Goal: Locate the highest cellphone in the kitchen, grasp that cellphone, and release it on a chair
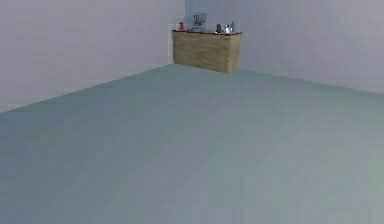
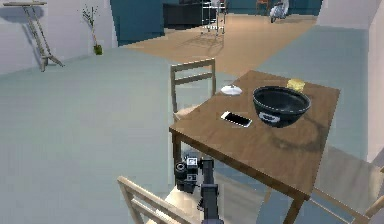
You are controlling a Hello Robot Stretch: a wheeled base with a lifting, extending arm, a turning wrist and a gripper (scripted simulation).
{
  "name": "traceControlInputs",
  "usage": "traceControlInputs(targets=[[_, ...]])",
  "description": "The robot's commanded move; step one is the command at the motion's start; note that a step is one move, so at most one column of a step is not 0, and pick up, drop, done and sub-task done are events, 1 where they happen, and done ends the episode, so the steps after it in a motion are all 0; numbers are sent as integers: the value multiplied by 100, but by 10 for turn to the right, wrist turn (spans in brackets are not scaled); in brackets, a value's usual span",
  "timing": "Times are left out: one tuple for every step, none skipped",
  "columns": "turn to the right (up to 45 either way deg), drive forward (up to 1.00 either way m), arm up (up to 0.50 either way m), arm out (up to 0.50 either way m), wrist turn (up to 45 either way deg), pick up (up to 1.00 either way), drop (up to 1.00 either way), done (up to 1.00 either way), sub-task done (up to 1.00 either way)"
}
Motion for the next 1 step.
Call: traceControlInputs(targets=[[0,0,10,0,0,0,0,0,0]])
